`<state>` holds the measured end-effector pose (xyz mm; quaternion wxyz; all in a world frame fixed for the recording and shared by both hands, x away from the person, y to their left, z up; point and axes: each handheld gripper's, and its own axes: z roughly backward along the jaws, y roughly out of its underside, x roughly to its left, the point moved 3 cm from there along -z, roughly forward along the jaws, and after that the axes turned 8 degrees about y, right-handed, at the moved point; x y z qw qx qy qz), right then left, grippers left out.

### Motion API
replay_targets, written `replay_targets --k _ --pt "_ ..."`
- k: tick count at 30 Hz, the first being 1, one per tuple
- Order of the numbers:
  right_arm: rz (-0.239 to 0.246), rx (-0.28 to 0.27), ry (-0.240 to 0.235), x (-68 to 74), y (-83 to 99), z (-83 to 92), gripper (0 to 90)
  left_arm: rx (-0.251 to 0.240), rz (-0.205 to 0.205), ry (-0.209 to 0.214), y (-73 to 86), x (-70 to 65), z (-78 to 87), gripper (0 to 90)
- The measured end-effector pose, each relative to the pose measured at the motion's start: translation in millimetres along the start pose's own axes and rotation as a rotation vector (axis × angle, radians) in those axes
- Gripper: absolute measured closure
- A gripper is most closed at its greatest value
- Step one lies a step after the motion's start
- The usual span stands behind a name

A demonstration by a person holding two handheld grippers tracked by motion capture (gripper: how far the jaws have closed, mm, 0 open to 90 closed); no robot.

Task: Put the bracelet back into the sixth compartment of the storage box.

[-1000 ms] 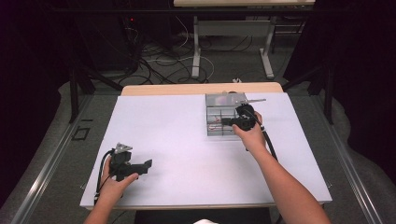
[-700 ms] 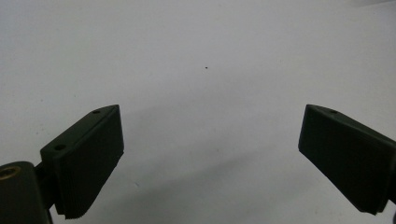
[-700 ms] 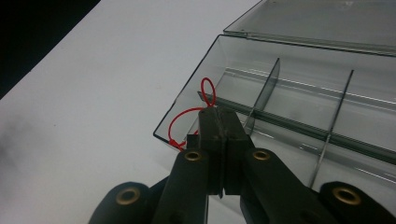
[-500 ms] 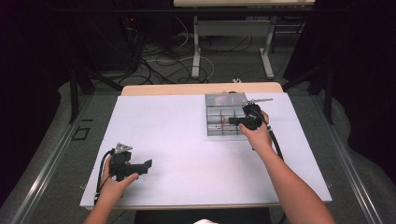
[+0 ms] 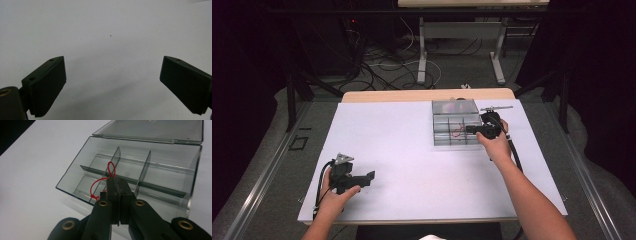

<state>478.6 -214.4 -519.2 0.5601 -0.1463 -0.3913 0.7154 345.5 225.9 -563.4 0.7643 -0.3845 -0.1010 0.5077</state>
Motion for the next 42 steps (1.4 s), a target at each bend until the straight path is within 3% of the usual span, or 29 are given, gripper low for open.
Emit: replay_targets --k 19,42 --pt "-0.024 -0.004 0.055 -28.4 1.6 11.8 90.0 0.011 -0.001 -0.001 0.2 -0.1 -0.4 6.7" --pt "-0.022 0.011 0.09 -40.4 6.8 13.5 90.0 0.011 -0.001 -0.001 0.4 -0.4 -0.8 6.8"
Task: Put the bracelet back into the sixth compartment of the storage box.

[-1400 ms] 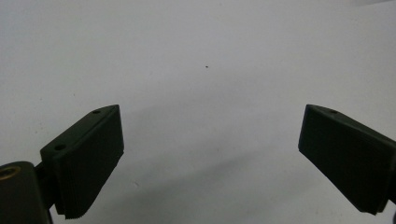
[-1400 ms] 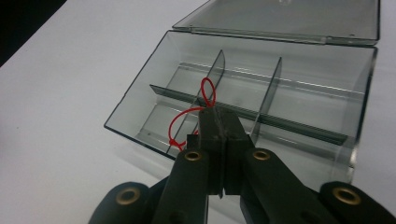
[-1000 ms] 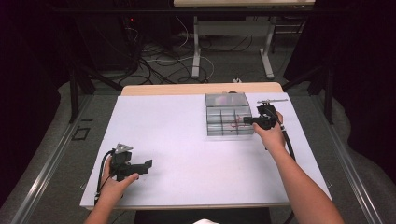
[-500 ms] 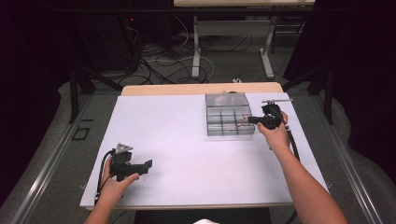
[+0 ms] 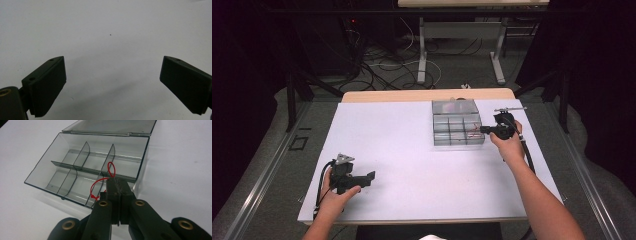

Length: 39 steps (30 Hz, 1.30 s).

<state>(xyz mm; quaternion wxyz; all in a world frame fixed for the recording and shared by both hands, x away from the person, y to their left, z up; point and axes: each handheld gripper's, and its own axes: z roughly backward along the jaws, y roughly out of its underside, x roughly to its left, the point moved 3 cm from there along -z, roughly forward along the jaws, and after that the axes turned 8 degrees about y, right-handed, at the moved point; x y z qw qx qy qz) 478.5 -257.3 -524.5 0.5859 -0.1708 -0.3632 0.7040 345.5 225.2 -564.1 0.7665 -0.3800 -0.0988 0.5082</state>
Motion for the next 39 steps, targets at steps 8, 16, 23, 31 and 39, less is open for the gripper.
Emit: replay_targets --k 8,16,23,31,39 --pt "0.004 0.019 0.012 0.1 1.8 -3.2 90.0 0.001 0.0 0.0 0.0 0.0 -0.1 6.8" --pt "0.015 0.029 0.02 2.1 3.1 -7.2 90.0 0.004 -0.001 0.0 0.0 0.2 0.5 6.7" --pt "0.027 0.035 0.02 4.0 4.1 -9.5 90.0 -0.008 0.001 0.0 -0.3 0.1 -0.9 6.8" --pt "0.026 0.029 0.012 5.5 4.0 -9.0 85.3 -0.002 0.002 0.001 -0.2 1.1 -1.3 6.8" --pt "0.036 0.009 0.004 8.6 3.0 -7.8 77.4 -0.003 0.005 0.001 -0.2 0.7 -2.2 6.8"
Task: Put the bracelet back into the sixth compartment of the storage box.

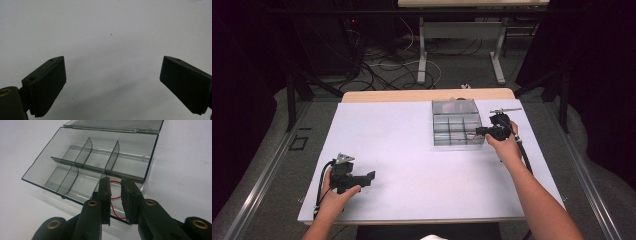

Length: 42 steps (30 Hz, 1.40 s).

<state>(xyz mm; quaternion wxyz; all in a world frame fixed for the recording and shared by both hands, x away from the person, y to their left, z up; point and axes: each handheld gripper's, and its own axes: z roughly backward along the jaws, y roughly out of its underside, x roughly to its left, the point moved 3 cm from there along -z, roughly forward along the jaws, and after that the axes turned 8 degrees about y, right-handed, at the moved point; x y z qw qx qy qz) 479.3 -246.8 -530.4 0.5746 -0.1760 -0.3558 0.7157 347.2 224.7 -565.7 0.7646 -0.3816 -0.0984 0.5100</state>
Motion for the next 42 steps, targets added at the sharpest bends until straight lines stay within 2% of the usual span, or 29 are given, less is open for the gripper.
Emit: replay_targets --k 4,12,19,21,23,25,28,30,36,42 --pt "0.012 -0.01 -0.018 4.1 -0.5 2.3 71.4 0.003 -0.002 -0.001 0.3 -0.6 -0.1 6.8" --pt "0.07 -0.031 -0.052 11.2 -0.7 4.5 54.9 0.002 -0.002 -0.002 -0.1 -1.0 -0.5 6.8" --pt "0.106 -0.027 -0.053 16.6 1.8 10.1 45.2 0.005 -0.011 0.001 -1.0 -2.0 -1.6 6.8" --pt "0.114 -0.011 -0.051 19.0 3.9 12.4 43.3 0.007 -0.011 0.002 -1.1 -1.8 -1.4 6.8" --pt "0.145 -0.018 -0.032 20.0 5.4 14.4 36.2 0.008 -0.012 0.0 -1.1 -2.0 -1.5 6.8" --pt "0.169 -0.017 -0.009 20.7 7.3 16.7 35.1 0.006 -0.011 0.001 -1.1 -2.2 -1.9 6.8" --pt "0.191 -0.011 -0.006 22.6 11.4 20.6 34.1 0.005 -0.009 0.0 -1.1 -2.5 -2.0 6.8" --pt "0.213 -0.013 0.012 22.8 14.3 23.1 29.2 0.005 -0.008 0.0 -1.0 -2.4 -2.1 6.8" --pt "0.21 -0.019 0.01 24.4 26.1 32.3 28.2 0.003 -0.008 0.003 -1.1 -2.6 -2.7 6.8" --pt "0.192 -0.038 0.02 22.8 40.1 39.1 17.3 0.002 -0.007 0.002 -1.2 -2.9 -2.7 6.8"
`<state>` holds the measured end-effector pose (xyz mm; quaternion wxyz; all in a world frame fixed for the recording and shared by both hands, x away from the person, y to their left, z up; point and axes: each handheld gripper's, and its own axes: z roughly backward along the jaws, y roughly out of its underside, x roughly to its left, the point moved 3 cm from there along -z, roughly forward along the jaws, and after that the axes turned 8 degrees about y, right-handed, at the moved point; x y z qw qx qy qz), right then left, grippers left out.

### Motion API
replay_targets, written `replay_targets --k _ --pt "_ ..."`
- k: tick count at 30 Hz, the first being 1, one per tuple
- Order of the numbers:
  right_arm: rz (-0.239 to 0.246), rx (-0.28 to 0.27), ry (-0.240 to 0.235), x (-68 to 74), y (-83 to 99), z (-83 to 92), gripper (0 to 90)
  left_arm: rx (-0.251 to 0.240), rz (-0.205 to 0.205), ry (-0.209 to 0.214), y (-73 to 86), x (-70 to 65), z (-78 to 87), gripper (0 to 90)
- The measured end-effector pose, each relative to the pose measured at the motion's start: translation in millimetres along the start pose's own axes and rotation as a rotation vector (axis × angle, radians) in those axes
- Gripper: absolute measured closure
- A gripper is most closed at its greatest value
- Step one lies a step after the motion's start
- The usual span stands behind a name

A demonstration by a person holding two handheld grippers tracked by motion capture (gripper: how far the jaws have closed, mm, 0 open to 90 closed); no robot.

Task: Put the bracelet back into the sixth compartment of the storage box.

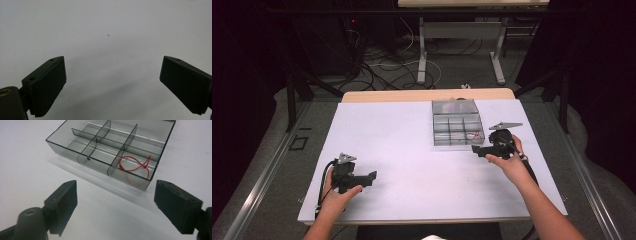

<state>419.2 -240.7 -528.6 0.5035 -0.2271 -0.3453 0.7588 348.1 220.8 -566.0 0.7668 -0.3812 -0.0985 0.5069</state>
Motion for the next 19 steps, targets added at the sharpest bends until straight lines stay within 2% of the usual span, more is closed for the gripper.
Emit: replay_targets --k 4,5,10,15,19 --pt "-0.006 -0.004 0.018 2.0 11.7 4.9 15.8 0.006 -0.002 -0.004 0.0 0.8 1.0 6.8" --pt "0.006 -0.011 0.025 1.4 14.6 5.4 15.7 0.007 -0.002 -0.004 0.0 1.1 1.0 6.8" --pt "0.005 -0.011 0.017 0.9 29.3 8.4 11.2 0.005 -0.003 -0.002 0.0 1.1 0.7 6.8" --pt "0.011 0.003 0.022 0.2 42.7 8.1 0.6 0.014 -0.001 0.002 -0.2 1.4 1.0 6.8" --pt "0.003 0.001 0.011 0.3 49.1 10.0 0.0 0.005 -0.003 -0.005 -0.4 1.4 0.4 6.8"
